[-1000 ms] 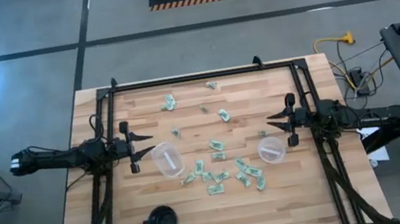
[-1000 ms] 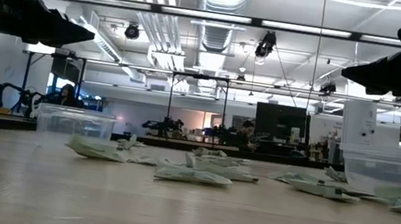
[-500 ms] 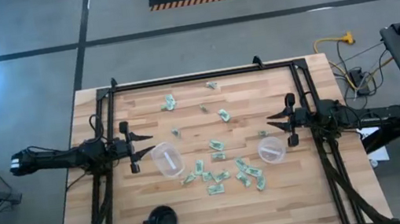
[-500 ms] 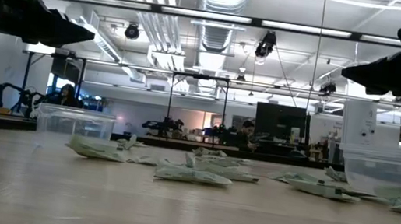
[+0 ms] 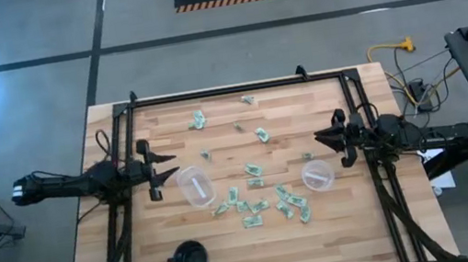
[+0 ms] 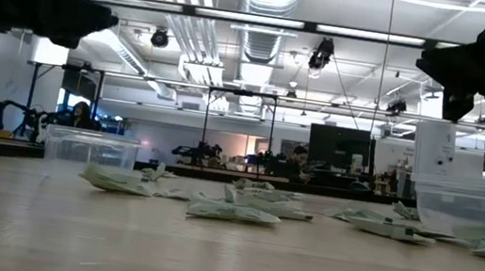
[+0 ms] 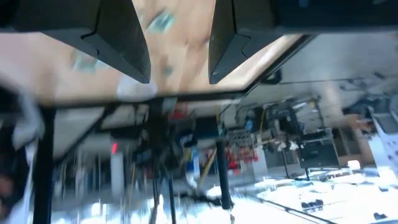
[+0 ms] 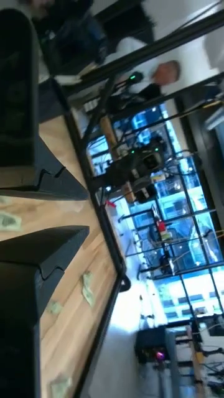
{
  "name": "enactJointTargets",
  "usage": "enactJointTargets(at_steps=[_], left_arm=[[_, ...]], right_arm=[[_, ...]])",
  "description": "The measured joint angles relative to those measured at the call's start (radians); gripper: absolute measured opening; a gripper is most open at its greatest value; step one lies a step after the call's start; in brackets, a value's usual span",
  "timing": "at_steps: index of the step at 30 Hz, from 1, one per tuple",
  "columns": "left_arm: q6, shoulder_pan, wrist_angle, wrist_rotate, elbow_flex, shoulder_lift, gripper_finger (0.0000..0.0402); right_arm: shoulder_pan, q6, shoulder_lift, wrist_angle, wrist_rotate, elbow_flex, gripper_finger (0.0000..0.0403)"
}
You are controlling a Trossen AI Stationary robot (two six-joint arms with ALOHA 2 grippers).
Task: Pick and place Stevia / Truvia into bins
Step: Put the stevia packet into the oval transparent container
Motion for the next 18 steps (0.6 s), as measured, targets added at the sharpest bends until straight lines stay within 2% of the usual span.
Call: enactJointTargets(at_steps=[3,5,9,13,18], left_arm=[[-0.089,0.0,0.091,0.0,0.0,0.0,0.0146],[-0.126,0.0,0.121,-0.001,0.0,0.0,0.0146],[-0.066,0.0,0.179,-0.017,0.002,0.0,0.0146],[-0.024,0.0,0.208,-0.017,0.006,0.0,0.0146],[0.059,0.0,0.199,-0.048,0.002,0.024,0.0146]], right_arm=[[0.0,-0.106,0.0,0.008,0.0,0.0,0.0068],[0.0,-0.091,0.007,0.008,0.0,0.0,0.0068],[0.001,-0.09,0.053,0.053,-0.067,0.0,0.0068],[0.001,-0.198,0.167,0.089,-0.071,0.049,0.0068],[0.0,-0.359,0.382,0.084,-0.025,0.17,0.0068]])
